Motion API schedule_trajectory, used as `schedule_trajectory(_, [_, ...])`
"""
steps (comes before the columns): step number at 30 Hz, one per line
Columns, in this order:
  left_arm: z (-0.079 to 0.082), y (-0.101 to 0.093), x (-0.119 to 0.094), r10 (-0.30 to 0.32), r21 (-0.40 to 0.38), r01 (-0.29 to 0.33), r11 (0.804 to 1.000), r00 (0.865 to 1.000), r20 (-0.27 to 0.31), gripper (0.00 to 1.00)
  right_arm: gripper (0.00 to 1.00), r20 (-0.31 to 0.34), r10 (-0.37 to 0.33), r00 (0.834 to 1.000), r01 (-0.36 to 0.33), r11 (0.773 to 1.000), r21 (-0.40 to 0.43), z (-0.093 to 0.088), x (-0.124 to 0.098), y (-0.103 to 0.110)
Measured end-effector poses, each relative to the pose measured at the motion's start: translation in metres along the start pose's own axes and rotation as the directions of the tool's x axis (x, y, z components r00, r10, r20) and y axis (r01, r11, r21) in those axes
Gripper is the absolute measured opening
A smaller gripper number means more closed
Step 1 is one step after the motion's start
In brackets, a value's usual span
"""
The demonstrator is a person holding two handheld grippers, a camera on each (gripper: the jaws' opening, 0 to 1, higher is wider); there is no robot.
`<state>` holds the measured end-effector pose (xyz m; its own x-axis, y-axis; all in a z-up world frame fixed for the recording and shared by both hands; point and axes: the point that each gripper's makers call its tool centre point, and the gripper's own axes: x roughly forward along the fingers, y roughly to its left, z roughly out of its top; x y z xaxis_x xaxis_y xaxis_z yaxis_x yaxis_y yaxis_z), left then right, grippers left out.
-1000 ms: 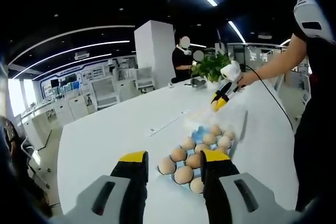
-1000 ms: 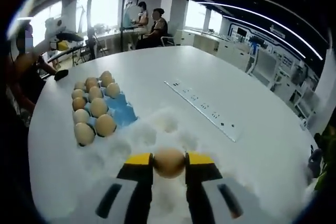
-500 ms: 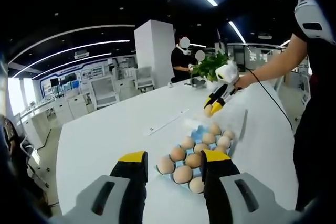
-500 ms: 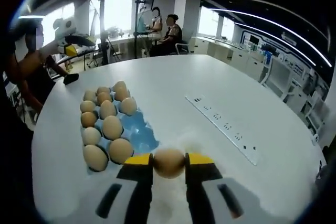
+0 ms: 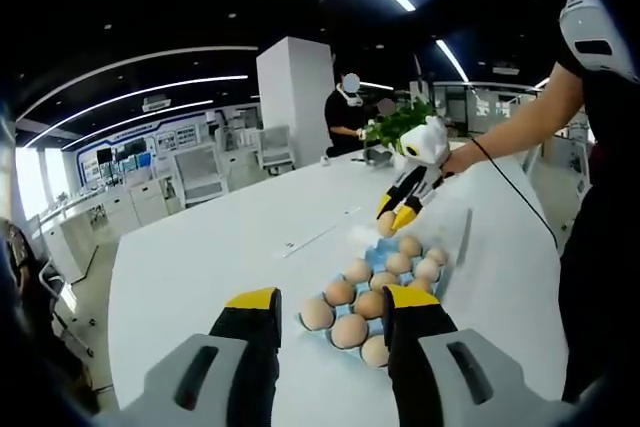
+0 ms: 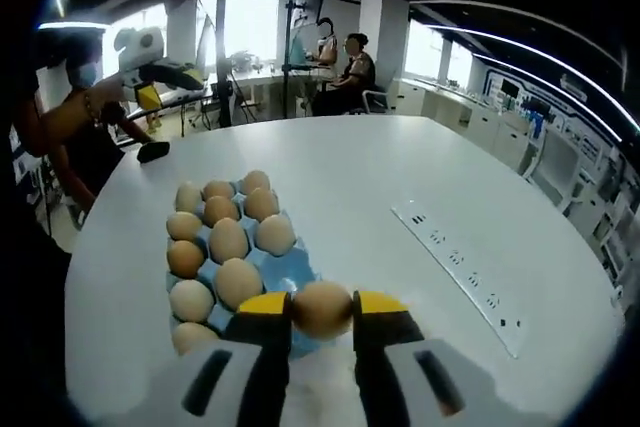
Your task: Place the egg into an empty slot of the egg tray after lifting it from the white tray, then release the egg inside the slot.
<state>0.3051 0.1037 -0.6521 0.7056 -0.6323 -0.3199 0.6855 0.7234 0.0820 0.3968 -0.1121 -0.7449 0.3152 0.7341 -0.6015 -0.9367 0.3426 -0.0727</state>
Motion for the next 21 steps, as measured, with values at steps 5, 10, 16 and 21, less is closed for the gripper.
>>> schedule_trajectory(5, [0.000, 0.001, -0.001, 0.003, 0.003, -0.003, 1.000, 1.000, 0.000, 0.41, 0.23, 0.003, 0.027, 1.000, -0.027, 1.000, -0.012, 0.008, 0.011, 0.005])
schedule_trajectory(10, [-0.001, 0.001, -0.001, 0.004, 0.000, -0.004, 1.000, 1.000, -0.003, 0.40, 0.23, -0.002, 0.046, 0.999, -0.046, 0.999, -0.019, 0.010, 0.022, 0.009])
schedule_trajectory(16, [0.000, 0.002, -0.002, 0.006, -0.002, -0.006, 1.000, 1.000, -0.001, 0.40, 0.23, -0.026, 0.075, 0.997, -0.076, 0.996, -0.037, 0.010, 0.035, 0.017])
schedule_trajectory(21, [-0.001, 0.003, -0.003, 0.009, -0.002, -0.009, 1.000, 1.000, -0.003, 0.40, 0.23, -0.040, 0.084, 0.996, -0.086, 0.996, -0.034, 0.007, 0.041, 0.019])
